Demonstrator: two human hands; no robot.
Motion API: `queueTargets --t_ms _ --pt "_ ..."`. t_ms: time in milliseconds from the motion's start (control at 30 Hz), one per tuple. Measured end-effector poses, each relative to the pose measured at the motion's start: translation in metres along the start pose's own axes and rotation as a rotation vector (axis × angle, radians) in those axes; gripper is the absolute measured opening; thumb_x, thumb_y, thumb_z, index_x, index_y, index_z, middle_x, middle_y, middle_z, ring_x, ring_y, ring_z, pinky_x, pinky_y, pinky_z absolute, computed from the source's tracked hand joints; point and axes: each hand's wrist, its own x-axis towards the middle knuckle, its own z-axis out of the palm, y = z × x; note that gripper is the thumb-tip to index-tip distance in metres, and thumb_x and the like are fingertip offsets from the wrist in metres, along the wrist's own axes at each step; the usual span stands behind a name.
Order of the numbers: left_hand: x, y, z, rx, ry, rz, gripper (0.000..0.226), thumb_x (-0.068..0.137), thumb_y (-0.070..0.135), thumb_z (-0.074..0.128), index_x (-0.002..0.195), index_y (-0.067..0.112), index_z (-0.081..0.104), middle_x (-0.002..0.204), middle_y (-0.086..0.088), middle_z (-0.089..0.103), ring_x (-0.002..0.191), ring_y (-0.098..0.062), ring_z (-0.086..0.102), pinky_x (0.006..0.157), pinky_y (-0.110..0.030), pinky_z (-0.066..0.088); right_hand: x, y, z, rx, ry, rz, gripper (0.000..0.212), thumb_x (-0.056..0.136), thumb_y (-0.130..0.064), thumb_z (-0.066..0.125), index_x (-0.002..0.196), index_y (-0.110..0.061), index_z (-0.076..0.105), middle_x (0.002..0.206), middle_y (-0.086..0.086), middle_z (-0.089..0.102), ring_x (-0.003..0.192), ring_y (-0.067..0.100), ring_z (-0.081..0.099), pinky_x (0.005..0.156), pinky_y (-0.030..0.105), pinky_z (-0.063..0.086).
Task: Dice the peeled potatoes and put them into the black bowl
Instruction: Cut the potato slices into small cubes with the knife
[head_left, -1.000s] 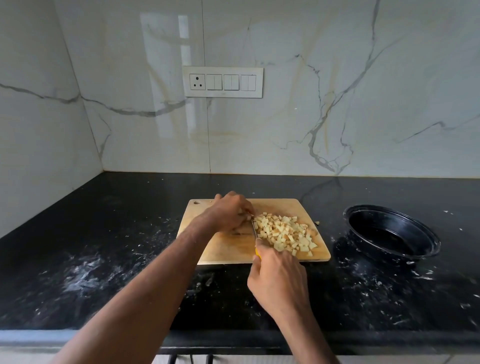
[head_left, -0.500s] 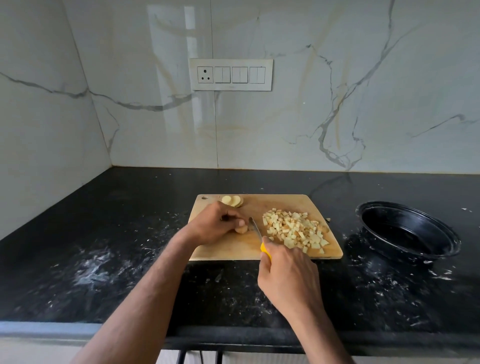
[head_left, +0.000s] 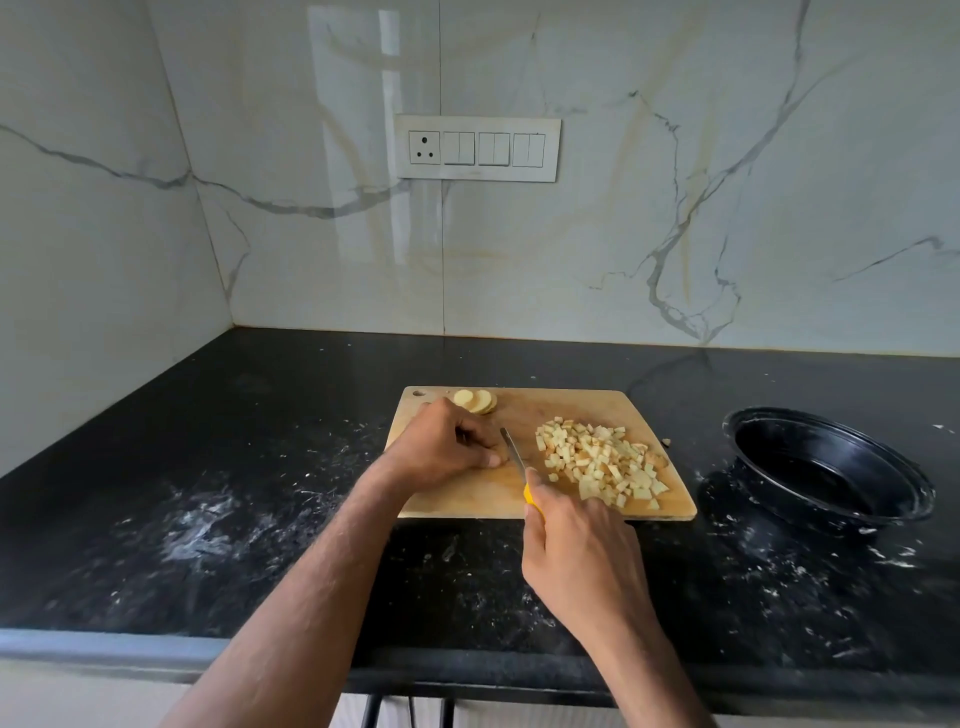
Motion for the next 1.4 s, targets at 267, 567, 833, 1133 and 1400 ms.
queueTargets --t_ms 267,567,833,1133,1400 --pt "-0.001 0.004 0.004 0.019 0.053 -0.004 0.029 0.072 0.014 0.089 0.068 0.038 0.073 0.068 0.022 0.069 0.072 0.006 0.063 0.068 -0.008 0.045 0.0 -0.002 0.0 -0.035 -0.01 -0.049 0.047 0.104 -0.038 0.038 0.151 -0.03 0.042 0.078 -0.011 0.064 0.058 0.008 0.046 0.044 0.014 0.022" --pt "0.0 0.001 0.007 0.047 0.054 -0.014 0.027 0.075 0.017 0.087 0.062 0.034 0.07 0.066 0.018 0.067 0.069 0.002 0.06 0.066 -0.014 0.042 0.003 -0.001 -0.002 -0.013 -0.075 -0.06 0.039 0.103 -0.032 0.044 0.14 -0.025 0.056 0.069 -0.013 0.065 0.043 0.004 0.045 0.037 0.013 0.029" --pt "0.0 0.002 0.006 0.043 0.027 -0.006 0.01 0.077 0.013 0.085 0.072 0.019 0.078 0.074 0.014 0.071 0.077 -0.001 0.064 0.076 -0.021 0.052 0.013 -0.004 0.004 -0.076 -0.079 -0.049 0.029 0.103 -0.03 0.045 0.095 -0.017 0.07 0.066 -0.006 0.064 0.046 0.01 0.052 0.037 0.018 0.032" --pt "0.002 -0.003 0.012 0.114 -0.029 0.07 0.034 0.078 0.026 0.068 0.098 0.053 0.061 0.083 0.017 0.059 0.079 -0.006 0.055 0.083 -0.048 0.05 0.02 -0.009 0.008 -0.057 -0.035 -0.039 0.029 0.104 -0.03 0.043 0.105 -0.019 0.069 0.068 -0.008 0.063 0.05 0.009 0.051 0.041 0.016 0.029" --pt "0.003 -0.008 0.01 0.182 -0.096 0.104 0.025 0.084 0.029 0.064 0.092 0.053 0.065 0.102 0.026 0.058 0.102 -0.008 0.054 0.095 -0.056 0.045 0.001 0.0 0.003 -0.043 -0.085 -0.064 0.04 0.1 -0.029 0.051 0.139 -0.025 0.056 0.075 -0.01 0.068 0.053 0.006 0.055 0.049 0.022 0.051"
